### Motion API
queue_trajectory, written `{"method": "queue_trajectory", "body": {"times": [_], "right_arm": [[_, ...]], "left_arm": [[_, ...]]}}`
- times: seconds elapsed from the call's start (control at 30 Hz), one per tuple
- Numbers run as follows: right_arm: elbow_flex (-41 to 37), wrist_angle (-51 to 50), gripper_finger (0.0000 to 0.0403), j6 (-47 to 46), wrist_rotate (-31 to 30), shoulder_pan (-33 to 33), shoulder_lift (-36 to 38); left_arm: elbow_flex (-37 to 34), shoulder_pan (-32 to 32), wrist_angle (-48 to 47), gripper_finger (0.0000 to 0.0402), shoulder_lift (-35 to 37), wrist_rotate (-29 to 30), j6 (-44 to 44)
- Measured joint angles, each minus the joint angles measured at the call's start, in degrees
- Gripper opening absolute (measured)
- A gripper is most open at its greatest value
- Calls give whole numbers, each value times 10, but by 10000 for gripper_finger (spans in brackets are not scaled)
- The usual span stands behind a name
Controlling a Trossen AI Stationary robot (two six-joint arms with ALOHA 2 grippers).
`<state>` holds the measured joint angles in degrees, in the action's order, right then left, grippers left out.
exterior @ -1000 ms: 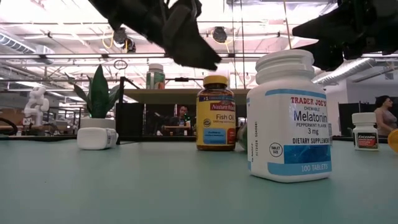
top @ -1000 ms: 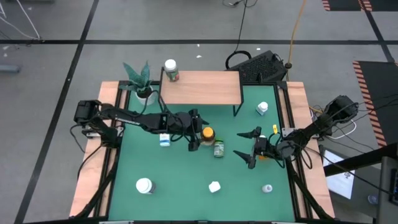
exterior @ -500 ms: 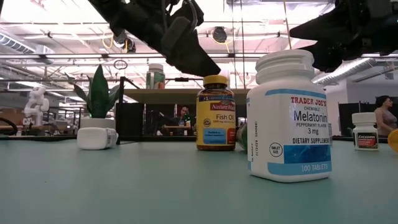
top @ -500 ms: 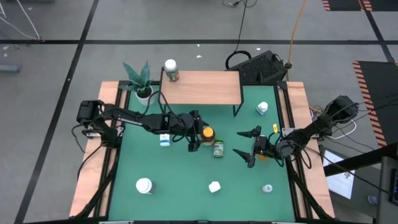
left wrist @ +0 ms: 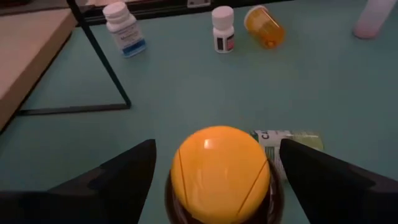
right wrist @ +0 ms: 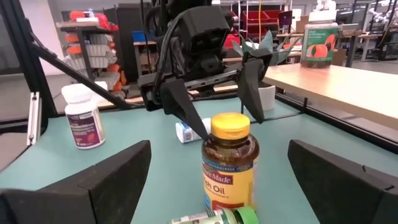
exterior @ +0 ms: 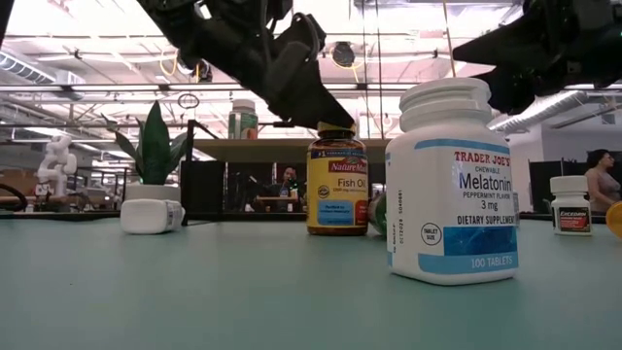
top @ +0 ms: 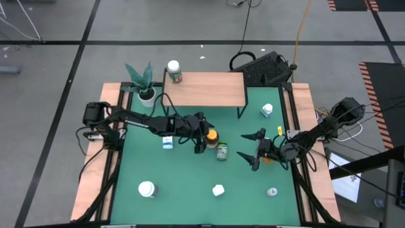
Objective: Pick and place medicine bottles onto shelf by color
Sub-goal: Put the yellow pill bottle on the shelf
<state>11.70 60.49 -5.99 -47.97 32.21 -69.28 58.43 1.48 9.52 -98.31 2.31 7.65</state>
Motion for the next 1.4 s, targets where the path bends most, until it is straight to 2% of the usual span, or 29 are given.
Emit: {"method": "queue_trajectory", "body": {"times": [0.23, 0.33, 0.47, 0.57, 0.67, 0.77, 0.93, 1.07, 1.2, 1.4], "right_arm": [[0, -6, 375, 0, 0, 0, 0], [0, -8, 375, -4, 0, 0, 0], [0, -8, 375, -4, 0, 0, 0], [0, -11, 375, -5, 0, 0, 0], [0, -13, 375, -10, 0, 0, 0], [0, -18, 375, -15, 0, 0, 0], [0, -22, 375, -23, 0, 0, 0], [0, -21, 375, -23, 0, 0, 0], [0, -20, 375, -23, 0, -8, 0], [0, -19, 375, -23, 0, -20, 0]], "left_arm": [[0, 2, 4, 243, -8, -8, -1], [0, 4, 6, 220, -8, -8, -3], [0, 5, -5, 219, -3, -3, -13], [0, 3, -71, 232, 39, 40, -14], [0, -1, -148, 234, 106, 97, -11], [0, 2, -200, 226, 187, 127, -9], [0, 25, -229, 225, 319, 141, 1], [0, 73, -235, 228, 393, 143, 22], [0, 143, -243, 229, 416, 129, 35], [0, 246, -269, 229, 378, 63, 38]]}}
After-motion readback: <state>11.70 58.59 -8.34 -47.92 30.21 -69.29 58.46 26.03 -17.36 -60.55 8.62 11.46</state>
